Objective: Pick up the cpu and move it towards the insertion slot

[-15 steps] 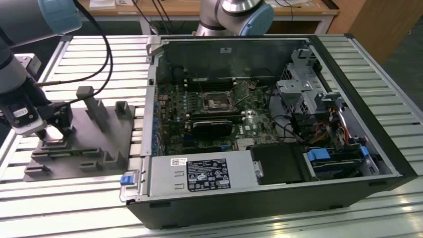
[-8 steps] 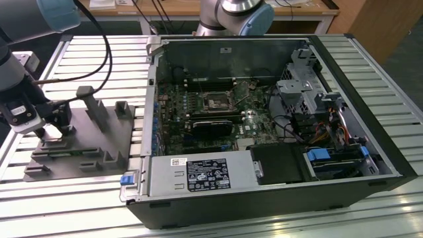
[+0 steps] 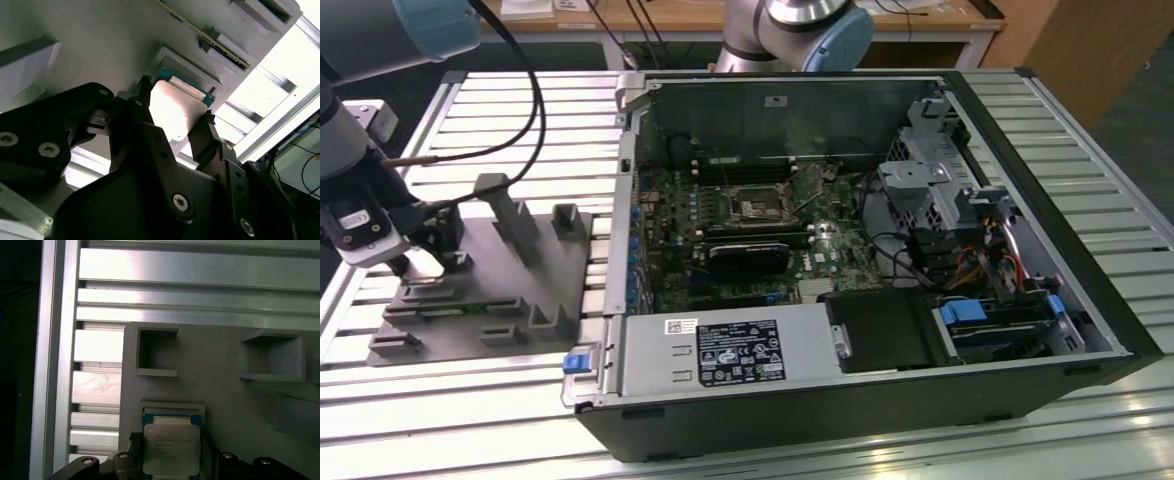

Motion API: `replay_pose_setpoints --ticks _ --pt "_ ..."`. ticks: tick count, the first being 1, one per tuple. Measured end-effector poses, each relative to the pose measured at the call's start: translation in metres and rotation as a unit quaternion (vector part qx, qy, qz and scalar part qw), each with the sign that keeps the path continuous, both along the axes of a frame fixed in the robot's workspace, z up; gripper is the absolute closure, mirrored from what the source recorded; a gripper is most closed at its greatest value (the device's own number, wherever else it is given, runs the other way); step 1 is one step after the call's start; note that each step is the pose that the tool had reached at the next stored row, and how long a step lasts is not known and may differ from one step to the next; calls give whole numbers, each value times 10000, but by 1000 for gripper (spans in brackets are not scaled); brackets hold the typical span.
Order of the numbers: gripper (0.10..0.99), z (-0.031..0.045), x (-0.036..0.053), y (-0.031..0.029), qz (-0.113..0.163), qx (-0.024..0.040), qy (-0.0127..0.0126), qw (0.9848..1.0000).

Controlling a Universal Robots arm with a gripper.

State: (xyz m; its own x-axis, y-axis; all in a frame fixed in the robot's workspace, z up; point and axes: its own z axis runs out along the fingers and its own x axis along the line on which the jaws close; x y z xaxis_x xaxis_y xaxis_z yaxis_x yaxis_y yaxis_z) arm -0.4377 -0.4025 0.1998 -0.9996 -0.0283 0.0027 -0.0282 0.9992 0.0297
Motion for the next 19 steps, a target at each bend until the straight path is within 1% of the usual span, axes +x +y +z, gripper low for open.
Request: replay_pose_setpoints --ticks 15,19 --pt "541 84 0 0 0 8 1 10000" --pt "541 123 0 0 0 9 1 10000"
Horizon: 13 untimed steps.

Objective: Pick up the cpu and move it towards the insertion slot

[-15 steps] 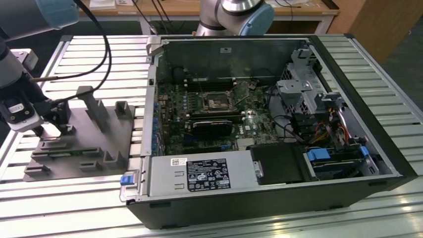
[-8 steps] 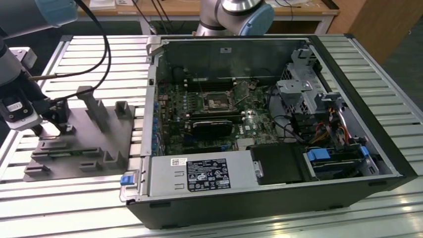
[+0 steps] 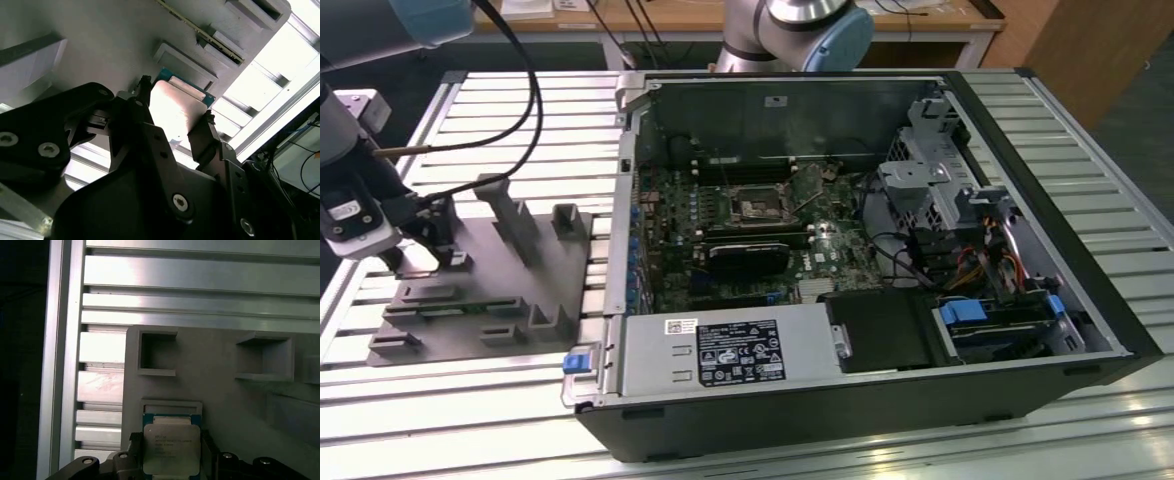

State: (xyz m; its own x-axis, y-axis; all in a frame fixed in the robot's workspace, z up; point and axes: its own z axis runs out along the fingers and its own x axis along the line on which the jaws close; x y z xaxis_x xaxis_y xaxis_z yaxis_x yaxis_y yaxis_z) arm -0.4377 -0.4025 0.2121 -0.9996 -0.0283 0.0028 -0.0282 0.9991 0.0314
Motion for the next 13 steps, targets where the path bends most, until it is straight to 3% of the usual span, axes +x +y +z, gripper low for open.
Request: replay_pose_setpoints --ticks 13 --pt "541 100 0 0 0 0 0 10000"
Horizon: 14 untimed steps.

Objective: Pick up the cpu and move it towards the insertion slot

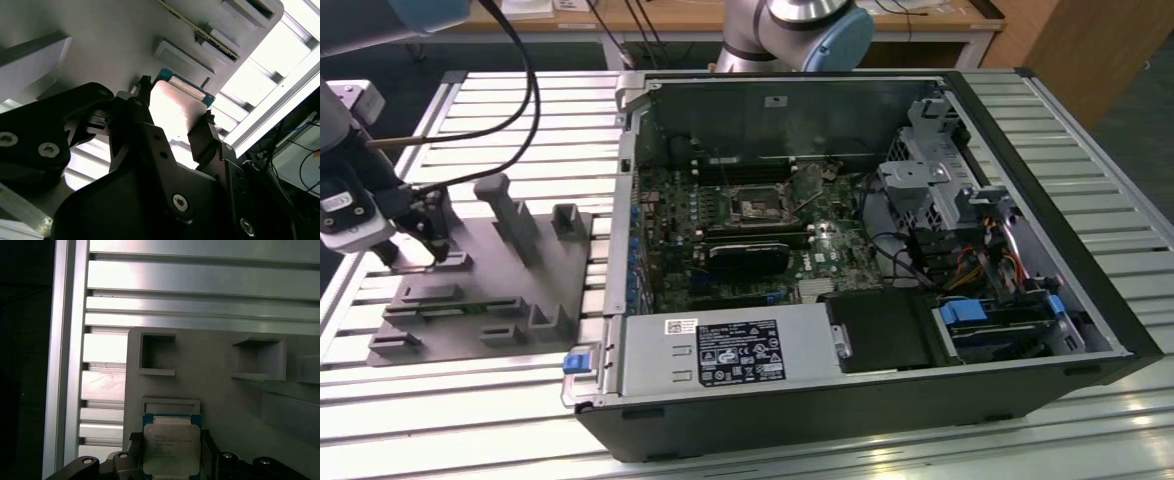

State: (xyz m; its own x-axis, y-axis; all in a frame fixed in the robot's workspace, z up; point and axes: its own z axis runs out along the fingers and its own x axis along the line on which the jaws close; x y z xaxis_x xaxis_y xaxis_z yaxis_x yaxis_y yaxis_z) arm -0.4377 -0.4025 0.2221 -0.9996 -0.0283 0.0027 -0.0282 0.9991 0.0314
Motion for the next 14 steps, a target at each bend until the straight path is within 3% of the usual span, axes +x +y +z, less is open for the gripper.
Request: replay_pose_setpoints --ticks 14 --pt "541 85 0 0 0 0 0 10000"
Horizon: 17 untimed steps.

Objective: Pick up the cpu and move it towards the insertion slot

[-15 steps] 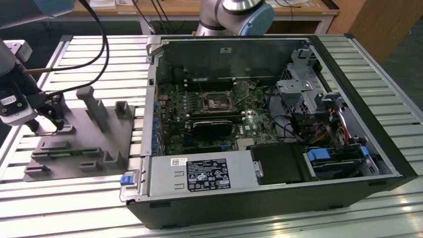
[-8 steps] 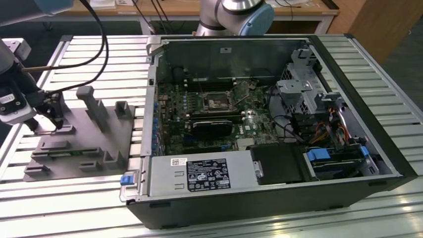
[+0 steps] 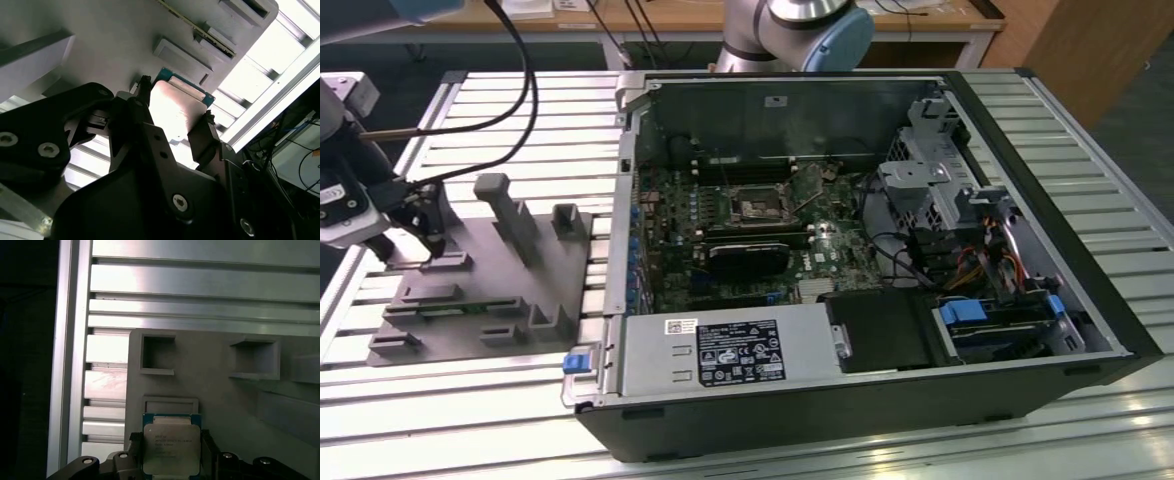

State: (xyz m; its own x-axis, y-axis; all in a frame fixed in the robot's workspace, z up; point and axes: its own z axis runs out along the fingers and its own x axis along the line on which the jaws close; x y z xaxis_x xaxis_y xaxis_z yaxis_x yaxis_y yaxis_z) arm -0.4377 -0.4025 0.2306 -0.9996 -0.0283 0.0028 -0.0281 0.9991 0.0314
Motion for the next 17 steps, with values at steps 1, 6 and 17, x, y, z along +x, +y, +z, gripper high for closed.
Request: replay_pose_setpoints --ticks 1,6,17 --pt "541 6 0 0 0 0 0 10000" --pt "541 40 0 0 0 0 0 10000" --pt "541 119 0 0 0 0 0 10000"
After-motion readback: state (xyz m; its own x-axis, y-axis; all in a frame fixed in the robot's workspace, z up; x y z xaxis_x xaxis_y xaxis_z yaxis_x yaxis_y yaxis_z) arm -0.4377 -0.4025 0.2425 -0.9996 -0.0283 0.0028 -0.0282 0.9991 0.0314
